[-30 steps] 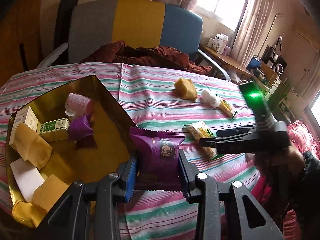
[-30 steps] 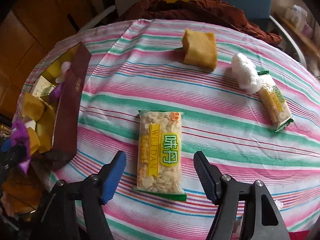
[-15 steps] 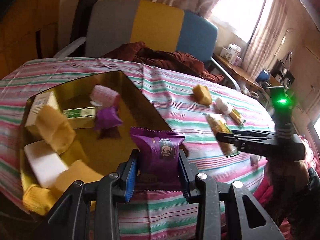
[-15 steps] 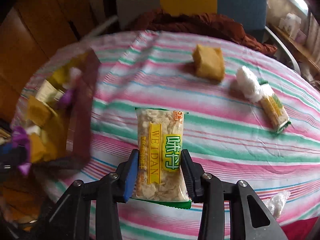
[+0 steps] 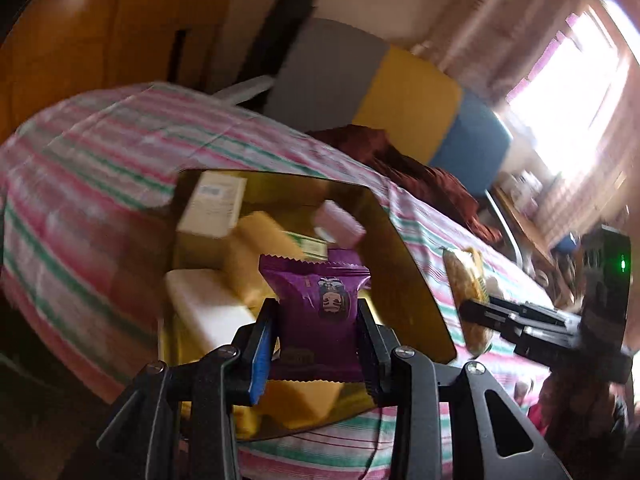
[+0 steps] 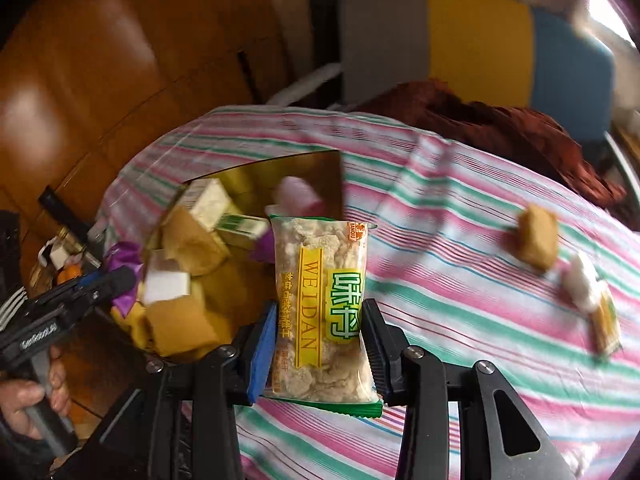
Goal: Organize objects
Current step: 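Carry both packets to the tray and drop them in with both grippers, then move both grippers back over the yellow sponge and cotton balls on the sheet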
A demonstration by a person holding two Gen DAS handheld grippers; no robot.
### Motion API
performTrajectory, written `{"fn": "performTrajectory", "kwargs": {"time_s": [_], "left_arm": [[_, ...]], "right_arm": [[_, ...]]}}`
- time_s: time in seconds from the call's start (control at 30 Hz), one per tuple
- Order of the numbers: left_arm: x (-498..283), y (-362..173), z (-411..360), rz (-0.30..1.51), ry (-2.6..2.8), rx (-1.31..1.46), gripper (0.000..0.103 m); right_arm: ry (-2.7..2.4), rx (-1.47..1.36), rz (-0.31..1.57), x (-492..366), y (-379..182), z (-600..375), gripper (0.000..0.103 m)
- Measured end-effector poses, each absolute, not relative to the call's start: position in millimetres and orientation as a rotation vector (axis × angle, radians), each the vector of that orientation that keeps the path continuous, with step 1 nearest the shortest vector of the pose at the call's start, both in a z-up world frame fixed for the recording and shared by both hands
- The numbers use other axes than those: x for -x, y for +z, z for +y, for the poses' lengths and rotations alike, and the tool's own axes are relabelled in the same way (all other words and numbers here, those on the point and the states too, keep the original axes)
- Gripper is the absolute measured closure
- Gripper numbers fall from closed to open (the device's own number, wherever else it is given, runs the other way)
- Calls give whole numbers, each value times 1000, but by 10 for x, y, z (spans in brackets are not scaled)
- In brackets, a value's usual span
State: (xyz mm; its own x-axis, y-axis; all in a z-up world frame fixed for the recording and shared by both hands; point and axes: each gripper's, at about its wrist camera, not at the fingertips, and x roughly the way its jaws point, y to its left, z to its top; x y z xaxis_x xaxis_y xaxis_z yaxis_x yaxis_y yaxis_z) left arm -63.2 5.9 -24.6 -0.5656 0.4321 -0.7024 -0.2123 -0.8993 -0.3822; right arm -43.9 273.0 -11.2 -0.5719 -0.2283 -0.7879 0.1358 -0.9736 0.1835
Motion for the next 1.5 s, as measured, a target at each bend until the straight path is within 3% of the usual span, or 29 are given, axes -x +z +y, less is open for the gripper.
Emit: {"fn": "performTrajectory", "kwargs": {"time_s": [0.1, 0.23, 0.3, 0.53, 0.7, 0.77, 0.9, 1.13, 1.3, 1.5], "left_arm": [[731, -342, -55, -417, 2478, 1262, 66], [828, -469, -97, -463, 2461, 1321, 56], [822, -513, -126, -489, 2452, 1339, 55], [714, -513, -157, -412, 2530, 1322, 55], [640, -428, -72, -315, 2573, 1272, 55], [614, -379, -19, -269, 2589, 1244, 55], [557, -280, 97, -168, 2634, 1184, 55], [465, -199, 212, -60, 2684, 1115, 54], [405, -194, 280, -18, 2679, 1099, 54], [334, -179, 390, 34, 2660, 1075, 54]], "right_arm": [[-2543, -1345, -102, 595, -173, 2459, 61], [-2502, -1355, -68, 782, -270, 2128, 59], [-2493, -1341, -100, 834, -295, 2061, 47], [-2480, -1352, -49, 711, -395, 1929, 33], [-2601, -1268, 47, 510, -323, 1926, 6], [-2684, -1191, 107, 419, -258, 1905, 0], [-2794, -1109, 181, 316, -177, 1921, 0], [-2771, -1134, 49, 292, -180, 2068, 0], [-2849, -1069, 51, 175, -138, 2111, 0], [-2855, -1191, 52, 204, -269, 2184, 0]]}}
